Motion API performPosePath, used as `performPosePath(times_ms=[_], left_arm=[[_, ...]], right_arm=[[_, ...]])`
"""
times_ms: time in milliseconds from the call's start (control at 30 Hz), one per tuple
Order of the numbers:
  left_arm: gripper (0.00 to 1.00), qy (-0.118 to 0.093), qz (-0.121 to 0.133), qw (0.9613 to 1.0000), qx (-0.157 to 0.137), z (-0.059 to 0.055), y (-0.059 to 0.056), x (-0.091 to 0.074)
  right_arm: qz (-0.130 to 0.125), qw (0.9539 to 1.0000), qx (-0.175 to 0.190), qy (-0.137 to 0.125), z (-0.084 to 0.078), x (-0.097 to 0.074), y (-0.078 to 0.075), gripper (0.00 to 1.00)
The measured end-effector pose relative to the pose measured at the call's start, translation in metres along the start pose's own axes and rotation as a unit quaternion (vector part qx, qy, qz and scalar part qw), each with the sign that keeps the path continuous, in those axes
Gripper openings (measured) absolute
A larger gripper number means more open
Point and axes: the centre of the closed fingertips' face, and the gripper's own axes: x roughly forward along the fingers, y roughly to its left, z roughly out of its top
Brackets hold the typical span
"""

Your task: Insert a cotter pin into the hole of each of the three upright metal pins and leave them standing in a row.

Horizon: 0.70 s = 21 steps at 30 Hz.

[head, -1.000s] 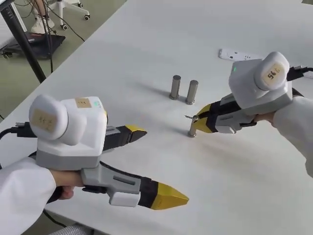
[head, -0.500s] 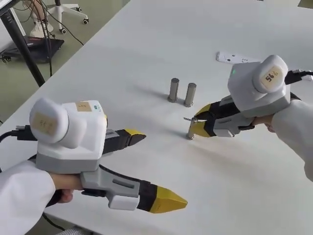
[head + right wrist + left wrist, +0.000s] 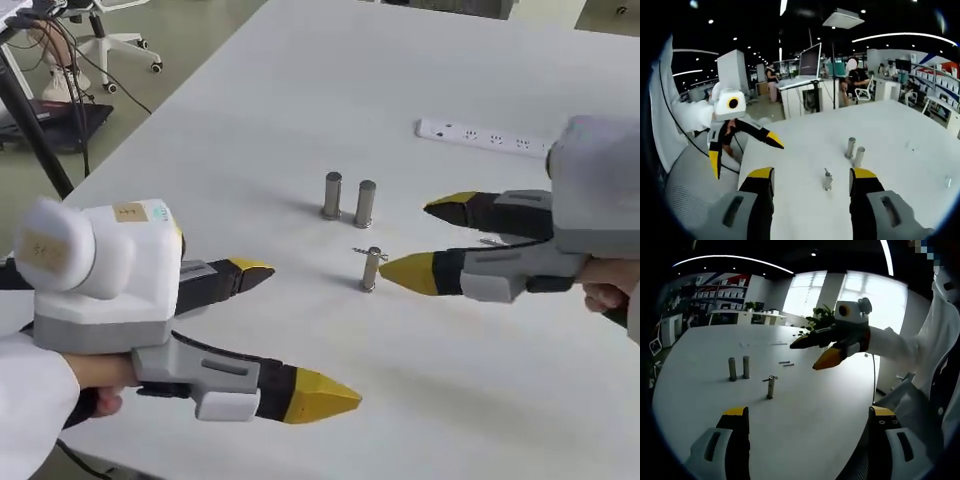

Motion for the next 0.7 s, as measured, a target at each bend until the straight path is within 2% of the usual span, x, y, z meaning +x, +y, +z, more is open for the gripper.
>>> performPosePath(times_ms=[67,267,500,700], left_arm=[[0.99,-0.002,0.001,1.0,0.001,0.001,-0.001,-0.001],[0.99,-0.001,-0.001,1.0,0.005,0.003,-0.004,-0.007],[0.99,0.004,-0.004,1.0,0.006,0.001,-0.005,-0.011],[0.99,0.006,0.0,1.0,-0.004,-0.002,0.0,-0.015]], right_arm=[[-0.004,1.0,0.006,-0.007,-0.003,-0.01,0.008,0.61],[-0.026,0.9981,0.043,-0.037,-0.008,-0.037,0.02,0.77],[-0.053,0.9958,0.067,-0.034,-0.026,-0.063,0.027,0.91],[-0.076,0.9902,0.112,-0.033,-0.051,-0.069,0.026,0.98]])
